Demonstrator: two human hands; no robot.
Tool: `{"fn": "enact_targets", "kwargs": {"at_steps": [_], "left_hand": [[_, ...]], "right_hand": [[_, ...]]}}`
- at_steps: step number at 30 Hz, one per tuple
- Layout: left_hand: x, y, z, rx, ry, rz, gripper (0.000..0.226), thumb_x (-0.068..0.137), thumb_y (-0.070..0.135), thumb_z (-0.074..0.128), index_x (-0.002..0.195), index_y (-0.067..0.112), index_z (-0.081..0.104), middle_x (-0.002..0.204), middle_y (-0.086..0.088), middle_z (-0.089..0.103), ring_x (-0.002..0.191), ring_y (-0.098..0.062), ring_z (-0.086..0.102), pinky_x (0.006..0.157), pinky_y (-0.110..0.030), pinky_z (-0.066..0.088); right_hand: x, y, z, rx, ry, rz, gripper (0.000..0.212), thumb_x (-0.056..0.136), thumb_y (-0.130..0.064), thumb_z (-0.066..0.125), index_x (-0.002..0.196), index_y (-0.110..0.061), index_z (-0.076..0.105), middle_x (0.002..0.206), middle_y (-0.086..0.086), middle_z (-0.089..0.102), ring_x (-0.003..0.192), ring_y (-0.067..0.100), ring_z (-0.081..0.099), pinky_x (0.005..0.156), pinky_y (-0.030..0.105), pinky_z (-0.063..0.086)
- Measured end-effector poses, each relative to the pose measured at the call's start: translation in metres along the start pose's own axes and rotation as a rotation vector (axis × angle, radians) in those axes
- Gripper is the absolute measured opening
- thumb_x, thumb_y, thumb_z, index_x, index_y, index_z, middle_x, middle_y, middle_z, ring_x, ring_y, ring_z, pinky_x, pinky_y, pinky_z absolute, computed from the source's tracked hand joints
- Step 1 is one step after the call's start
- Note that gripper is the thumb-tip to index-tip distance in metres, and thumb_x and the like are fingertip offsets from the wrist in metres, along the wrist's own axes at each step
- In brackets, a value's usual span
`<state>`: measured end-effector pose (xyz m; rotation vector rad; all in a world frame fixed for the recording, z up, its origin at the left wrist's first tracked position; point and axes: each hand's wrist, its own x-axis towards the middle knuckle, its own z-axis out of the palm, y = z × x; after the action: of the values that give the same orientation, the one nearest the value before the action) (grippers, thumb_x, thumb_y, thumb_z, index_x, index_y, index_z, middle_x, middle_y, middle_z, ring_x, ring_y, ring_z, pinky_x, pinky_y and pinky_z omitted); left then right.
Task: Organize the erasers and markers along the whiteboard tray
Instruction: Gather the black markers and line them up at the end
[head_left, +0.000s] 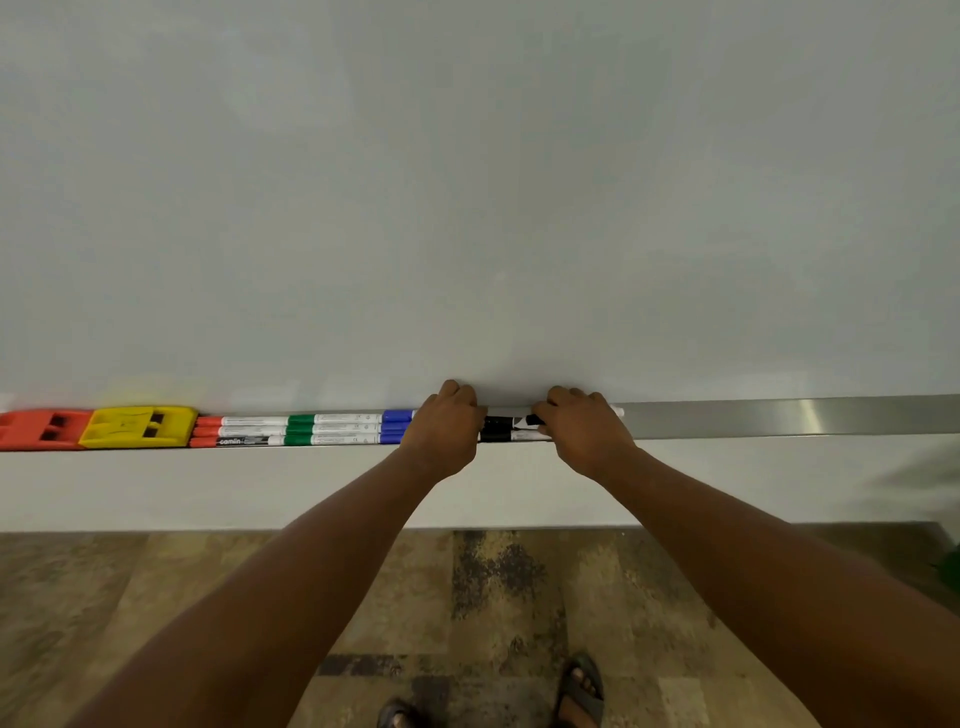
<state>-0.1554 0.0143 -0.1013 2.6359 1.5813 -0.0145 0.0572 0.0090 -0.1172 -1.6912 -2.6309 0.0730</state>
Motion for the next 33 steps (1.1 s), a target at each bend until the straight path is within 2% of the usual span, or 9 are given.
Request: {"fn": "enact_targets", "kwargs": {"at_steps": [5,10,14,17,20,23,26,29,33], "left_hand": [[-0.003,-0.007,0.001,-0.103,0.113,0.02,0.024,0.094,0.016,0.048,0.112,0.012,0.064,0.102,-0.006,0.061,0.1,-0.024,0.049,0.077,-0.039,0.053],[-0.001,0.006,-0.008,-0.309,0.144,0.117,0.037,0.097,0.04,0.048,0.125,0.018,0.06,0.106,-0.001,0.064,0.099,-0.018,0.054,0.082,-0.031,0.048],[0.01,0.016,-0.016,-0.347,0.164,0.116,0.021,0.098,0.026,0.05,0.107,0.017,0.067,0.09,-0.006,0.066,0.083,-0.021,0.055,0.075,-0.04,0.05],[0.014,0.012,-0.017,-0.271,0.198,0.111,0.019,0.096,0.02,0.054,0.105,0.014,0.069,0.09,-0.009,0.066,0.083,-0.025,0.057,0.071,-0.039,0.051],[0.015,0.006,-0.016,-0.277,0.141,-0.022,0.022,0.098,0.025,0.048,0.104,0.018,0.067,0.091,-0.005,0.063,0.082,-0.024,0.06,0.069,-0.039,0.052],[0.013,0.004,-0.009,-0.221,0.068,-0.103,0.02,0.097,0.025,0.045,0.103,0.022,0.065,0.088,-0.003,0.066,0.078,-0.026,0.062,0.068,-0.04,0.054],[0.011,0.007,-0.004,-0.171,0.019,-0.144,0.021,0.097,0.023,0.046,0.11,0.022,0.062,0.09,-0.003,0.069,0.077,-0.027,0.065,0.07,-0.041,0.056],[0.015,0.011,-0.003,-0.089,-0.015,-0.15,0.015,0.096,0.022,0.049,0.103,0.02,0.061,0.091,-0.003,0.067,0.075,-0.024,0.063,0.063,-0.035,0.053],[0.015,0.018,-0.005,0.025,-0.11,-0.171,0.013,0.092,0.017,0.055,0.104,0.018,0.06,0.101,-0.004,0.059,0.08,-0.026,0.064,0.062,-0.035,0.047]], "right_hand": [[-0.003,0.003,-0.002,-0.007,0.078,-0.03,0.025,0.092,-0.021,0.058,0.116,-0.018,0.06,0.096,0.008,0.056,0.082,0.028,0.058,0.069,0.036,0.043],[0.004,-0.004,-0.013,0.002,0.105,-0.061,0.034,0.088,-0.017,0.061,0.121,-0.017,0.057,0.097,0.009,0.055,0.084,0.028,0.057,0.07,0.037,0.043],[0.011,-0.008,-0.021,0.035,0.123,-0.09,0.021,0.091,-0.017,0.055,0.111,-0.015,0.06,0.095,0.008,0.054,0.085,0.028,0.055,0.07,0.033,0.034],[0.012,-0.003,-0.024,0.088,0.112,-0.088,0.024,0.094,-0.025,0.052,0.114,-0.015,0.061,0.098,0.009,0.057,0.088,0.029,0.057,0.072,0.035,0.039],[0.007,0.009,-0.023,0.054,0.044,-0.046,0.032,0.09,-0.016,0.052,0.121,-0.021,0.058,0.108,0.005,0.06,0.097,0.028,0.059,0.079,0.036,0.041],[-0.004,0.017,-0.018,-0.008,-0.018,0.015,0.03,0.089,-0.015,0.05,0.117,-0.024,0.057,0.105,0.001,0.063,0.097,0.026,0.059,0.079,0.035,0.039],[-0.011,0.017,-0.01,-0.026,0.017,0.07,0.023,0.09,-0.015,0.052,0.109,-0.022,0.061,0.097,0.001,0.065,0.091,0.026,0.06,0.076,0.035,0.039],[-0.013,0.014,-0.005,-0.103,0.063,0.12,0.026,0.074,-0.008,0.068,0.097,-0.02,0.068,0.089,0.002,0.064,0.079,0.026,0.06,0.068,0.033,0.044],[-0.012,0.007,-0.003,-0.141,0.122,0.121,0.03,0.064,-0.001,0.068,0.091,-0.015,0.069,0.088,0.007,0.063,0.078,0.029,0.06,0.067,0.038,0.047]]}}
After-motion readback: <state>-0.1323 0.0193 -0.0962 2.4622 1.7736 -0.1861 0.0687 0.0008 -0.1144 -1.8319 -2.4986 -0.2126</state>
